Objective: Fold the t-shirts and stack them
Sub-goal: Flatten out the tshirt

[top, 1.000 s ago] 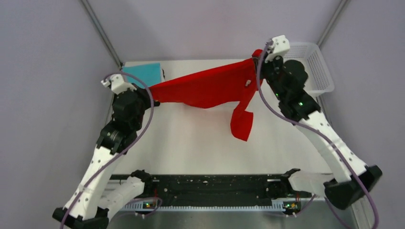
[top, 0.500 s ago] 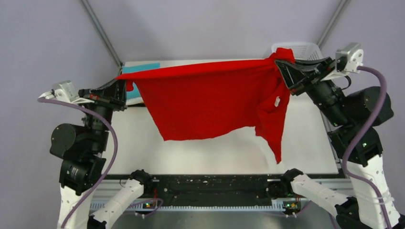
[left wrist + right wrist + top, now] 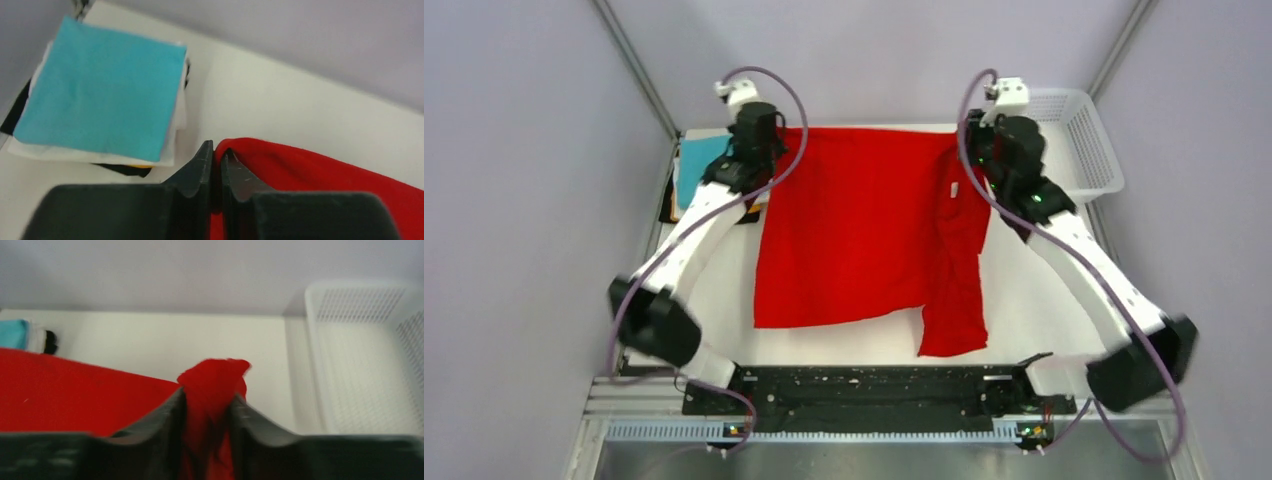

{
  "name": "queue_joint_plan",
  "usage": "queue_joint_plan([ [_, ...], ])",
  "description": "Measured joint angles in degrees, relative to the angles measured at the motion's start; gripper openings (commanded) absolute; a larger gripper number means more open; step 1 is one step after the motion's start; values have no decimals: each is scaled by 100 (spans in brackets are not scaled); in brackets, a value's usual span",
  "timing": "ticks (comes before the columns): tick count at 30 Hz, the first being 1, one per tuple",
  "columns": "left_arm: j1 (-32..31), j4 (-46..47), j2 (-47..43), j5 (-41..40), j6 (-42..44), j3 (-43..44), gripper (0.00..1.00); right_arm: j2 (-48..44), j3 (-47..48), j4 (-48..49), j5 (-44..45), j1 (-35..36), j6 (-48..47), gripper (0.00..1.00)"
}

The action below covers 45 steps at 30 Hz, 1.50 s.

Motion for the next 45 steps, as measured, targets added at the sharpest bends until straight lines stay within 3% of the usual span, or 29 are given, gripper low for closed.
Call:
queue_joint_plan([
  [2,136,-138,922,-20,-46,-15,93,807,-264,232,-122,-363,186,93],
  [4,286,-339,1827,0,-151,-11,99,1690,-503,433,-267,-734,341,99],
  [8,444,-896,2636,116,-267,-11,99,2791,-581,402,-354,-1027,485,99],
  [13,433,-1005,2293,234,-369,-42,99,2815,-560,352,-442,-992,509,99],
  [19,417,-1283,820,450,-750,-988,99,1773,-1257,442,-487,-992,813,99],
  [25,415,-1766,-651,1093,-1403,-2922,98,240,-2535,444,-393,-992,1368,99],
  [32,367,-2284,-1462,1963,-1998,-4511,82,-321,-3016,-26,-415,-992,1606,99],
  [37,356,-2142,-1102,2284,-2203,-4658,65,-463,-3163,-249,-378,-992,1641,99],
  [45,358,-1882,-601,2638,-2258,-4789,58,-588,-3211,-350,-308,-992,1644,99],
])
